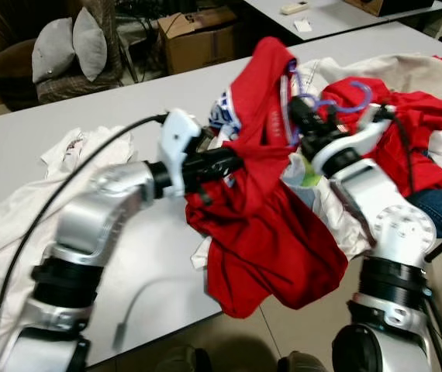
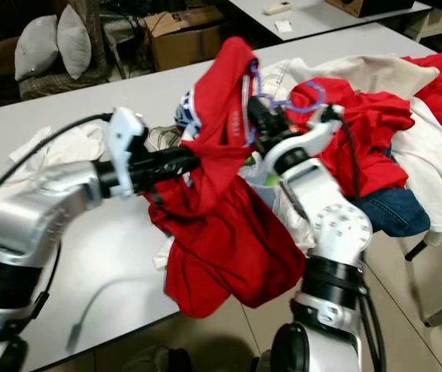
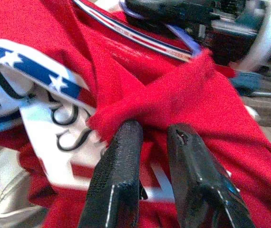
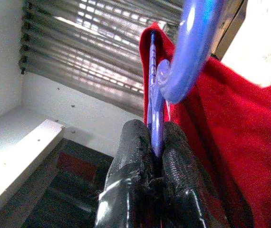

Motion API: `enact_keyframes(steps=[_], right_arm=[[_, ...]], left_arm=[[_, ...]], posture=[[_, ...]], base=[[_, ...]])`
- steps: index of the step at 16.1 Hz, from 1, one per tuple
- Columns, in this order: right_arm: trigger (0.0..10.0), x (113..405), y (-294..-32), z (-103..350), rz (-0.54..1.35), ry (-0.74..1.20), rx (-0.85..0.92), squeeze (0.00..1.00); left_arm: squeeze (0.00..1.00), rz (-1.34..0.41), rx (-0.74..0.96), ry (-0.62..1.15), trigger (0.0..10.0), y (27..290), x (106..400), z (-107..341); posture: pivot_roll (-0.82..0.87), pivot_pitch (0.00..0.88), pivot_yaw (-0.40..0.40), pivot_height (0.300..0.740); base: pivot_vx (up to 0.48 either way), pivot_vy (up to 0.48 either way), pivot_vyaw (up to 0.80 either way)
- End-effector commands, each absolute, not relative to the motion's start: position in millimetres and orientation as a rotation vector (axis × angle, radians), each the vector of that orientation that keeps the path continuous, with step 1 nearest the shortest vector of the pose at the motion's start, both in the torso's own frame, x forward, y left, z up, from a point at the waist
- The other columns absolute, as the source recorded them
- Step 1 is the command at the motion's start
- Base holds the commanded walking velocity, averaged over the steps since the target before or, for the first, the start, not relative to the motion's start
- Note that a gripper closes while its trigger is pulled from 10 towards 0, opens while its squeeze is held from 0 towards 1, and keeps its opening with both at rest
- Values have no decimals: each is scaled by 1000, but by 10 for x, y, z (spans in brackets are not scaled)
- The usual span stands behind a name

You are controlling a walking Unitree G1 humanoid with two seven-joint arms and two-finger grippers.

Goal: Hang hanger

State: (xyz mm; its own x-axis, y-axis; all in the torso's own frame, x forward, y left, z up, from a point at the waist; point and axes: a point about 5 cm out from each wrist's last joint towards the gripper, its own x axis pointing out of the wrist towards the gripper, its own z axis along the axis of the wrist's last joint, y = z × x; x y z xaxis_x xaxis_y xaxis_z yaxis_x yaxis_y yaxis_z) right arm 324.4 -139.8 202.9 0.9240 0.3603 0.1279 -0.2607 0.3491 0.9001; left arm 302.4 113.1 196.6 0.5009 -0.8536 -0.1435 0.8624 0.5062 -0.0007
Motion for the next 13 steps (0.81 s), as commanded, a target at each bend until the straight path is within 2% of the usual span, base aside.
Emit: enact_keyframes(steps=[1, 2, 4, 5, 6, 7, 8, 9, 12, 13], right_arm=[[10000, 3216, -1438, 2111, 414, 76, 1148, 0], [10000, 3193, -1490, 2145, 408, 68, 1130, 0], [10000, 3167, -1524, 2169, 412, 68, 1105, 0], [10000, 3110, -1542, 2190, 438, 86, 1030, 0], [10000, 3072, -1542, 2205, 457, 91, 995, 0], [10000, 2970, -1526, 2271, 523, 91, 927, 0], [10000, 2970, -1526, 2271, 523, 91, 927, 0], [10000, 2778, -1514, 2357, 618, 103, 819, 0], [10000, 2479, -1554, 2471, 759, 115, 670, 0], [10000, 2278, -1621, 2585, 876, 95, 521, 0]], left_arm=[[875, -1073, 65, 127, 10000, 1184, 2989, 2019], [0, -1070, 21, 112, 10000, 1252, 2978, 2055], [0, -1050, -36, 88, 10000, 1330, 2968, 2117], [0, -1022, -66, 82, 10000, 1457, 2928, 2165], [0, -980, -63, 72, 10000, 1520, 2932, 2181], [0, -852, -27, 61, 10000, 1654, 2977, 2161], [0, -852, -27, 61, 10000, 1654, 2977, 2161], [0, -681, 35, 60, 10000, 1791, 2997, 2044], [0, -547, 38, 103, 10000, 1871, 2905, 1862], [0, -526, 58, 124, 10000, 1891, 2818, 1788]], posture=[[-176, 0, 91, 740], [-177, 0, 92, 740], [-179, 0, 93, 740], [-177, 0, 90, 740], [-171, 0, 85, 740], [-161, 0, 75, 740], [-161, 0, 75, 740], [-150, 0, 63, 740], [-150, 0, 59, 740], [-150, 0, 57, 740]], base=[[0, 0, 0], [0, 0, 0], [0, 0, 0], [0, 0, 0], [0, 0, 0], [0, 0, 0], [0, 0, 0], [0, 0, 0], [0, 0, 0], [0, 0, 0]])
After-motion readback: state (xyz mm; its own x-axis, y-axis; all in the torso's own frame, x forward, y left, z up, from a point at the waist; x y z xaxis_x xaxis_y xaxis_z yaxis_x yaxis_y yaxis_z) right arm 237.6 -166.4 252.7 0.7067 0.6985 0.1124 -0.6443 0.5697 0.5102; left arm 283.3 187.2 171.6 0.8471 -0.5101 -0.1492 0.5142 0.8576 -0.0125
